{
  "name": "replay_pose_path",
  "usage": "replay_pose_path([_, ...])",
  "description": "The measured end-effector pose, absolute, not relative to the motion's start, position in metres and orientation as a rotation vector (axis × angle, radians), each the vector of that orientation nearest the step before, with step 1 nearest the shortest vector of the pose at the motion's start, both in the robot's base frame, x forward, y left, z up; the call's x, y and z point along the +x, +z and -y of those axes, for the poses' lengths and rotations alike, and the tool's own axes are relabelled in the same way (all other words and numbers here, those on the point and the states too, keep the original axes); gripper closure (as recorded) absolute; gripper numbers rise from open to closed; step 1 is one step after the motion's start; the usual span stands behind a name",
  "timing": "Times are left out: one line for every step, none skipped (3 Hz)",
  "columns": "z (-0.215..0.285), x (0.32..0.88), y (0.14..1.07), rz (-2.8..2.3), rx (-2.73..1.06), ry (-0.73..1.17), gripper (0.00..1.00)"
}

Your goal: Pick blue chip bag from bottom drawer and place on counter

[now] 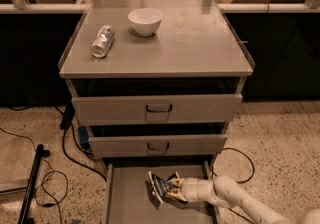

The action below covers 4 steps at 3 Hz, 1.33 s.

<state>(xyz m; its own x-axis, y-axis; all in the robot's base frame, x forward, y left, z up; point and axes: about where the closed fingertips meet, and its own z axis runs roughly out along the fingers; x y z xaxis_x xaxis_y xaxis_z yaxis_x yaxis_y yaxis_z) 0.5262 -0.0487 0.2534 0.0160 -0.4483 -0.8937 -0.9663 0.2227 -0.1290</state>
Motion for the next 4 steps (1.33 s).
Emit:
replay_pose_path([0.08, 0.531, 0.298, -1.59, -1.371, 0.682, 1.0])
replay_pose_path([0.115, 0.546, 0.361, -1.64, -1.402, 0.58, 1.0])
replay_pose_path([0.137, 0.556, 0.413, -1.69, -1.462, 0.436, 1.0])
replay_pose_path([0.154, 0.557, 0.474, -1.693, -1.52, 0.279, 1.0])
